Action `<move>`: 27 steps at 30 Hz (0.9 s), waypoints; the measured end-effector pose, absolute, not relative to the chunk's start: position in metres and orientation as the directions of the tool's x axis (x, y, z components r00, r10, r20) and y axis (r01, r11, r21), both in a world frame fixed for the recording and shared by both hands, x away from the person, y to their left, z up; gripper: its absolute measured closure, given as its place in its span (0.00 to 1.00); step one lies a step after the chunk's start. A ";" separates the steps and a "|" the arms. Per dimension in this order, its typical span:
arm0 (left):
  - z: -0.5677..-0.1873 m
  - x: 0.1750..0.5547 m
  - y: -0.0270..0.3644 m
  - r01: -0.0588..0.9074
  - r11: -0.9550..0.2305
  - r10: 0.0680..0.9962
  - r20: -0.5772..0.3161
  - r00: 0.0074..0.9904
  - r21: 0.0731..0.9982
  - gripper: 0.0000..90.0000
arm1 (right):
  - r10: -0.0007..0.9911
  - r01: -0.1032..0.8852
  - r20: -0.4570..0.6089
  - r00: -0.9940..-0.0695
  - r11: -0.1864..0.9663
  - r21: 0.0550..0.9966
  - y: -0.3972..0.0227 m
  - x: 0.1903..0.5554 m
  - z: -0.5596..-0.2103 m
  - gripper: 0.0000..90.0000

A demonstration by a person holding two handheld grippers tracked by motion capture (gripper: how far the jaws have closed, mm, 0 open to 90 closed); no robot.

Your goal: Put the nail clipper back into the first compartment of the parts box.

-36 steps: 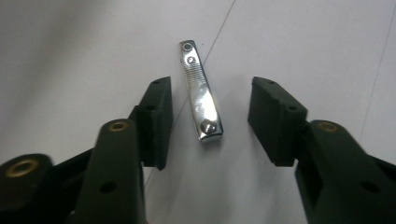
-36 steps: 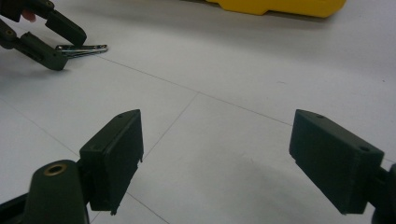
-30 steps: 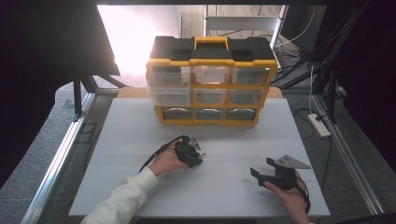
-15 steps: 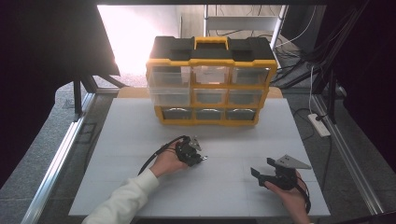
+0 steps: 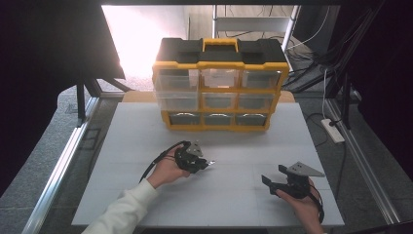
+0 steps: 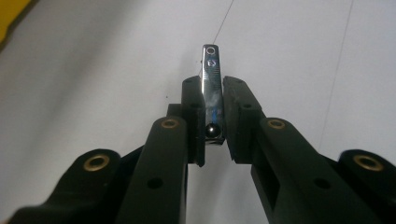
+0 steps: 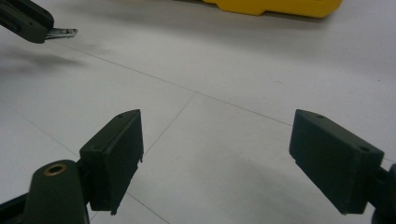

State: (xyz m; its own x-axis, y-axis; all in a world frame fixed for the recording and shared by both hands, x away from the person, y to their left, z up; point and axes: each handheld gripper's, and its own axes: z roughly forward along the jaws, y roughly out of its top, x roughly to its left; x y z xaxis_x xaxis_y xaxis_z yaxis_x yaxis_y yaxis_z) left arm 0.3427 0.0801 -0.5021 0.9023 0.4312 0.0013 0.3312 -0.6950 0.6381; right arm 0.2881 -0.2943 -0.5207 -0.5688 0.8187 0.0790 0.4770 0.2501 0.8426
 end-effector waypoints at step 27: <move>-0.496 0.325 0.103 0.312 -0.621 0.469 0.021 0.883 0.719 0.88 | 0.817 0.476 0.081 -0.571 0.250 0.843 -0.295 0.288 -0.521 0.20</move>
